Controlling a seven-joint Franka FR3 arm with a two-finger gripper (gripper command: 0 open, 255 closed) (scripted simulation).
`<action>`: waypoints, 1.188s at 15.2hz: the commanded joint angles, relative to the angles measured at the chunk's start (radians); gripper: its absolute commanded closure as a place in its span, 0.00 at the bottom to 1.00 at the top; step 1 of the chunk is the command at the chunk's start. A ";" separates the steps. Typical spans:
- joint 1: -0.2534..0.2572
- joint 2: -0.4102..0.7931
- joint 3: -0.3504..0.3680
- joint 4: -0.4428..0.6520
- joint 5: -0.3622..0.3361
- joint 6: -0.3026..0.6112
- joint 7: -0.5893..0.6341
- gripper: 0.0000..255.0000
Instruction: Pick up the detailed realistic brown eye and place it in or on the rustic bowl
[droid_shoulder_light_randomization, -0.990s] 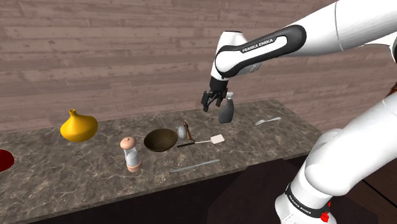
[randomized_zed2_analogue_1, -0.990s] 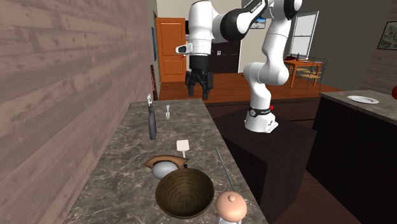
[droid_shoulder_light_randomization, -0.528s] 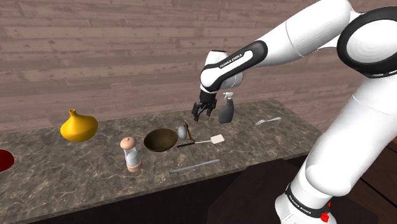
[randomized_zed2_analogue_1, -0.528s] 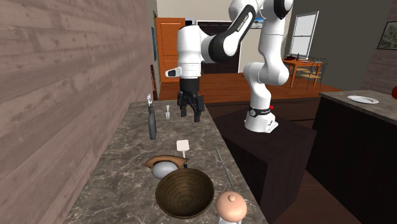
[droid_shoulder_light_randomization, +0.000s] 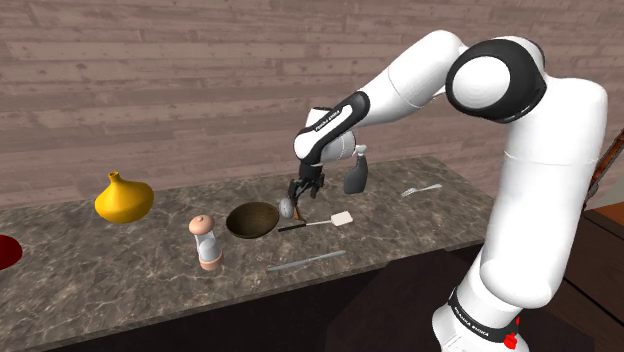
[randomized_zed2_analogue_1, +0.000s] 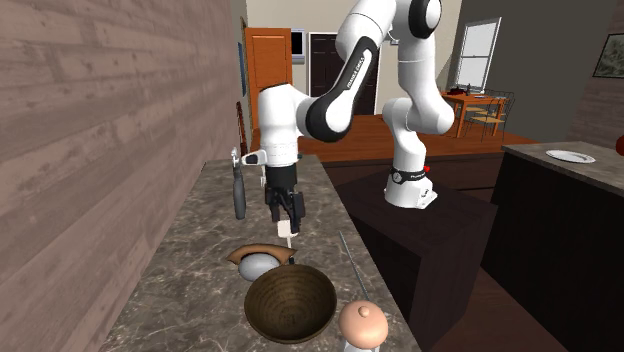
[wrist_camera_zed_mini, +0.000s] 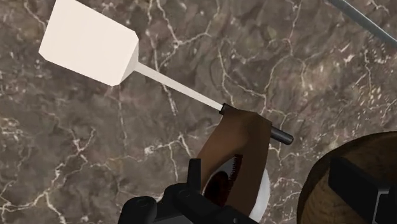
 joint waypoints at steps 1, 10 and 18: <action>0.001 0.081 0.009 0.048 0.017 0.025 -0.009 0.00; 0.003 0.202 0.027 0.083 0.042 0.109 -0.026 0.00; 0.003 0.201 0.027 0.083 0.042 0.109 -0.026 0.00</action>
